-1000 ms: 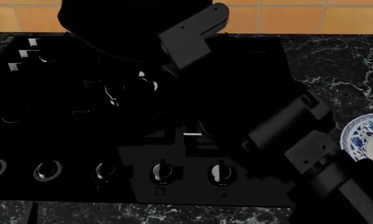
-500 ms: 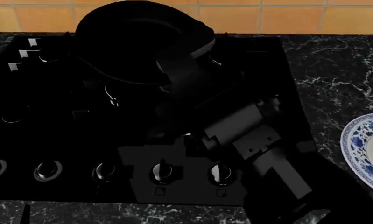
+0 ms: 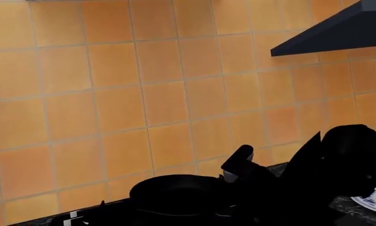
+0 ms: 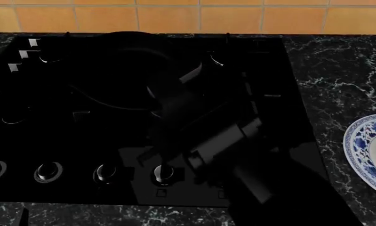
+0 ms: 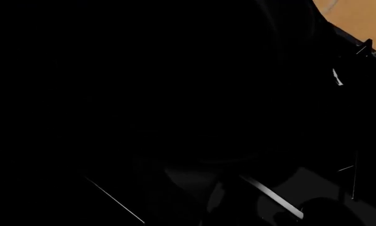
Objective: Pick up the pan and dump the vegetables in it onto the plate. Then return the pan to the stove.
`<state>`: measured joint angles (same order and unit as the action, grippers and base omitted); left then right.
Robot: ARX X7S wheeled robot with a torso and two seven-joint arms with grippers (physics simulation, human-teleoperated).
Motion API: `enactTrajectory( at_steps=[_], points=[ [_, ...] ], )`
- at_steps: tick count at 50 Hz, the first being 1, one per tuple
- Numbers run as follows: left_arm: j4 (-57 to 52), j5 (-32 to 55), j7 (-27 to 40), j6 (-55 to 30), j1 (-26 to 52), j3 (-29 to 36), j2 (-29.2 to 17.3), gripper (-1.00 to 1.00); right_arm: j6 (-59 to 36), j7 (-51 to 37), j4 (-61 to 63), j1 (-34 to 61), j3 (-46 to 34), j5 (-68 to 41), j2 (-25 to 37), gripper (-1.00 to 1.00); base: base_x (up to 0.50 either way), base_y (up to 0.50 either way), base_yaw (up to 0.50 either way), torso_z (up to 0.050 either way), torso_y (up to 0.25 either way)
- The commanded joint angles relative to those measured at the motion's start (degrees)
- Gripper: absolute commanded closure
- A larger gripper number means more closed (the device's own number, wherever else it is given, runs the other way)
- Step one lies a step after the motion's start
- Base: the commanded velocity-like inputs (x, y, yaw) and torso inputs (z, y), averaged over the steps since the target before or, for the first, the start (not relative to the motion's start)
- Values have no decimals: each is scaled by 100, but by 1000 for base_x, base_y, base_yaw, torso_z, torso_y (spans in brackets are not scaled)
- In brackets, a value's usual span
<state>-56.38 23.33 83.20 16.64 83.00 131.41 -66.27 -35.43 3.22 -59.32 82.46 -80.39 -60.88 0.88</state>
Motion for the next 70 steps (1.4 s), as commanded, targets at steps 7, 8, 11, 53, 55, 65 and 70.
enactTrajectory(
  at_steps=[7, 8, 11, 53, 55, 65, 70],
  points=[
    [74, -83, -7, 39, -185, -35, -43, -100, 418, -124, -167, 314, -691, -375, -88, 100, 0, 0, 1, 0, 1],
    [95, -96, -4, 54, -211, -30, -48, -100, 421, -110, -191, 349, -687, -388, -88, 100, 0, 0, 0, 0, 0],
    [100, -100, -6, 49, -236, -38, -57, -100, 417, -91, -238, 384, -686, -430, -88, 100, 0, 0, 0, 0, 3],
    [133, -309, 54, 20, -703, -228, -3, -100, 893, -1628, 2665, 1244, -343, -1578, 1472, -100, 0, 0, 0, 0, 0],
    [129, -295, 41, 16, -699, -243, -15, -100, 862, -1819, 3056, 1220, -292, -1665, 1664, -100, 0, 0, 0, 0, 0],
    [107, -218, -27, 5, -669, -331, -17, -100, 883, -3356, 6131, 1002, -34, -2048, 3153, -100, 0, 0, 0, 0, 0],
    [44, -269, 9, -80, -715, -346, 3, -100, 1012, -4007, 7328, 810, 78, -2186, 3882, -100, 0, 0, 0, 0, 0]
  ],
)
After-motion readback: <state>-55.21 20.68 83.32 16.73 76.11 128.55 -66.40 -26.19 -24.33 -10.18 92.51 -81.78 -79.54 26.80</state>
